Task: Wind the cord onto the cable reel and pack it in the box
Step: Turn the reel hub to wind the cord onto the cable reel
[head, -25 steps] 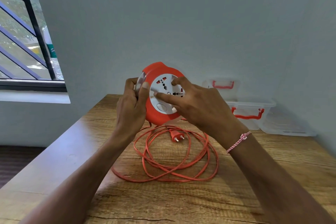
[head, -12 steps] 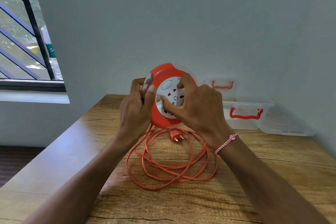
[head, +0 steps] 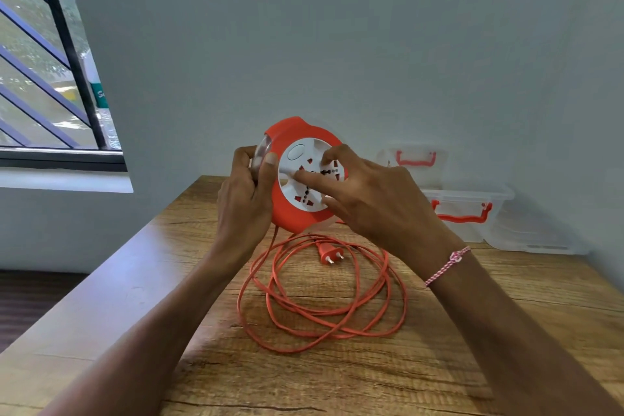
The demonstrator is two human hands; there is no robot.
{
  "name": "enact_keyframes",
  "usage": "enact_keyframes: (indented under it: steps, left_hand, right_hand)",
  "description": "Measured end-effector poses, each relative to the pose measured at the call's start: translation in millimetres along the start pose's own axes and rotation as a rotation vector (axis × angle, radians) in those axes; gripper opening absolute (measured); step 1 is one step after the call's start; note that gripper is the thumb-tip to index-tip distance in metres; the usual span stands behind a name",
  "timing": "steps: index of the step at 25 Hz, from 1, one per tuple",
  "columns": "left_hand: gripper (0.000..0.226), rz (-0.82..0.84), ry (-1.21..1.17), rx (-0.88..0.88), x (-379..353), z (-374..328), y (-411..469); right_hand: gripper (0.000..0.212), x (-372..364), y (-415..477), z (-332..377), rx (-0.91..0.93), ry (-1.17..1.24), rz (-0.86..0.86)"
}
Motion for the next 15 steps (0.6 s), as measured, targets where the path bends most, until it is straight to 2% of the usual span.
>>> enact_keyframes:
  steps: [4,8,11,15]
  left_hand:
    - [0.048,0.041,-0.044,0.013,-3.6,2.2,0.4]
    - [0.045,0.077,-0.078,0.037,-6.9,3.3,-0.2]
    - [0.051,0.078,-0.077,0.047,-7.1,2.0,-0.7]
    - [0.042,0.082,-0.056,0.012,-10.1,-4.6,-3.7]
  right_hand:
    - [0.066,1.1,-0.3,0.7,-0.008,-0.111,0.006]
    - [0.074,-2.0,-1.4,3.6,0.04,-0.104,0.012]
    - [0.067,0.4,-0.4,1.4,0.025,-0.089,-0.024]
    - [0.05,11.0,-2.9,-9.1,0.015,0.031,-0.142]
Point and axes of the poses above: each hand's wrist, its own y-axis towards the middle knuckle, its own x-axis out of the back of the hand, z = x × y, the point moved 10 cm from there along y, towards the middle knuckle, and after that the axes turned 3 degrees about z, right-handed, at the moved point
